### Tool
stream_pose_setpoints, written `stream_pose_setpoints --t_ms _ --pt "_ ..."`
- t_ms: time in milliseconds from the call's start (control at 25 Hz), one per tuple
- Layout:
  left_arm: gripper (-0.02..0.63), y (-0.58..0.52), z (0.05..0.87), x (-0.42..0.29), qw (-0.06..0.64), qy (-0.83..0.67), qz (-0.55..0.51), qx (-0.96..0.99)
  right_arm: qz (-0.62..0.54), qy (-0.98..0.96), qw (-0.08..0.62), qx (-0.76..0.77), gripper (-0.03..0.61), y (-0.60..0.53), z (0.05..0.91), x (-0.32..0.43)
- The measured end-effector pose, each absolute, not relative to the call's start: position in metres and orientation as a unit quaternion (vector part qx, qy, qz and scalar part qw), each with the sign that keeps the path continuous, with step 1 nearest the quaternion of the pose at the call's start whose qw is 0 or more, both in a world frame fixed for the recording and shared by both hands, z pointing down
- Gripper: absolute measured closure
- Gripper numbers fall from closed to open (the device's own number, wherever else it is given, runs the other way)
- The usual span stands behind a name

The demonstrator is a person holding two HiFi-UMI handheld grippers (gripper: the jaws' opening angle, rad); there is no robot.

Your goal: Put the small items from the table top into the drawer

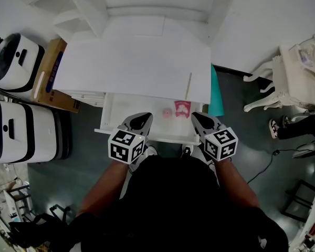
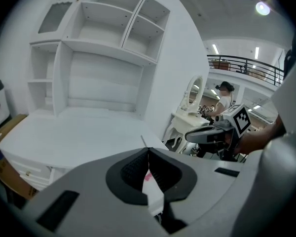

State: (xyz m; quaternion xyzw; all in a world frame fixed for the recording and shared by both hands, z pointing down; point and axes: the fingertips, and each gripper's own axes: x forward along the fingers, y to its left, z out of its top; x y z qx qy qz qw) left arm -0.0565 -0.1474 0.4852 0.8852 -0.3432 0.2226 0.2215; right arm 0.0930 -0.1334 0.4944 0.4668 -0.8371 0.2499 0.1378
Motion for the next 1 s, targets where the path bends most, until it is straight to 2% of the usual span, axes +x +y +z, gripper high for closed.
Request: stream_pose_setpoints --t_ms 480,840,920,1000 --pt "0.603 -0.158 0.498 -0.079 0.239 -0.372 0.238 0.865 0.252 -0.812 0.152 0.504 0.548 -0.19 0.522 0.118" --pt "0.603 -0.152 0.507 -0.098 0.256 -0.399 0.237 0.848 0.276 -0.766 0.241 0.528 0.541 -0.268 0.618 0.134" --pt "0.603 -0.152 0.508 -0.102 0.26 -0.405 0.237 0.844 0.28 -0.76 0.265 0.523 0.495 -0.283 0.635 0.131" --pt "0.603 -0.152 0.51 -0.105 0.264 -0.411 0.237 0.84 0.288 -0.749 0.288 0.523 0.48 -0.295 0.65 0.131"
